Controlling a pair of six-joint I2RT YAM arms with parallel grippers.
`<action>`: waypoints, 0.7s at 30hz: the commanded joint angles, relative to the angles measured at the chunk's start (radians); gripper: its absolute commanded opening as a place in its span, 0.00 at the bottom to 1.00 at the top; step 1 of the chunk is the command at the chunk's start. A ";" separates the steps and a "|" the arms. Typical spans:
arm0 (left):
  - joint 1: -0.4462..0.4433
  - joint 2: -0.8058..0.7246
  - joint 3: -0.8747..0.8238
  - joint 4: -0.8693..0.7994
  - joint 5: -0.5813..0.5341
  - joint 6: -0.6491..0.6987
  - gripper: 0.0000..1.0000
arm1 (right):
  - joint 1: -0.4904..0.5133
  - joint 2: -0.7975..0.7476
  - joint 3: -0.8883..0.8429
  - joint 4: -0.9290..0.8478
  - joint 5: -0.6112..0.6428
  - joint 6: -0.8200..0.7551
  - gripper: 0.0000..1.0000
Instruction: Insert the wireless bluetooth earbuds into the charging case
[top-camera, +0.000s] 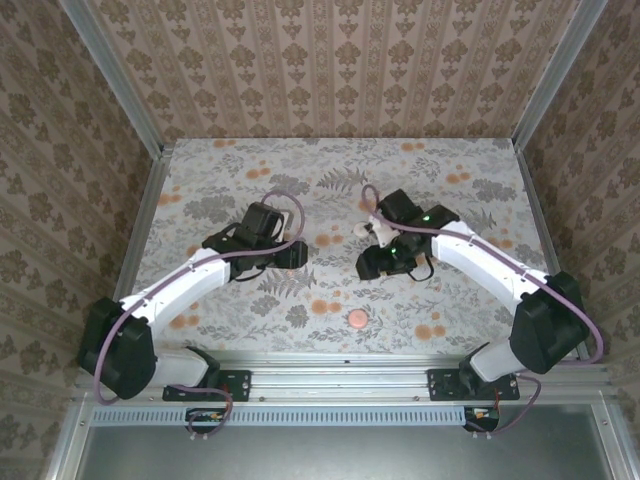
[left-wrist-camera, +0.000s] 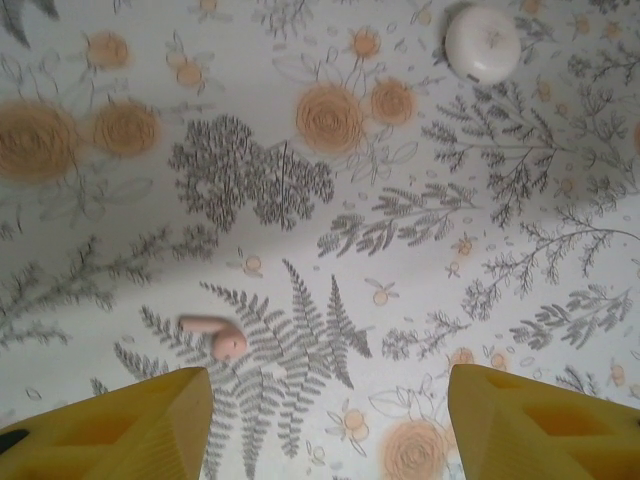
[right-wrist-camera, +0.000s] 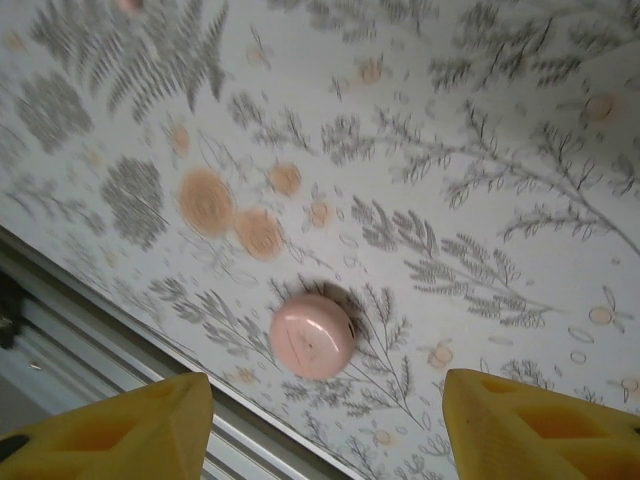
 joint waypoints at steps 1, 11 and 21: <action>0.036 0.013 0.017 -0.066 0.083 -0.045 0.64 | 0.072 0.060 -0.001 -0.120 0.164 -0.019 0.66; 0.178 0.005 -0.044 -0.078 0.111 -0.070 0.64 | 0.247 0.235 0.002 -0.052 0.174 -0.066 0.72; 0.243 -0.069 -0.103 -0.107 0.117 -0.058 0.63 | 0.303 0.324 0.020 -0.005 0.210 -0.086 0.72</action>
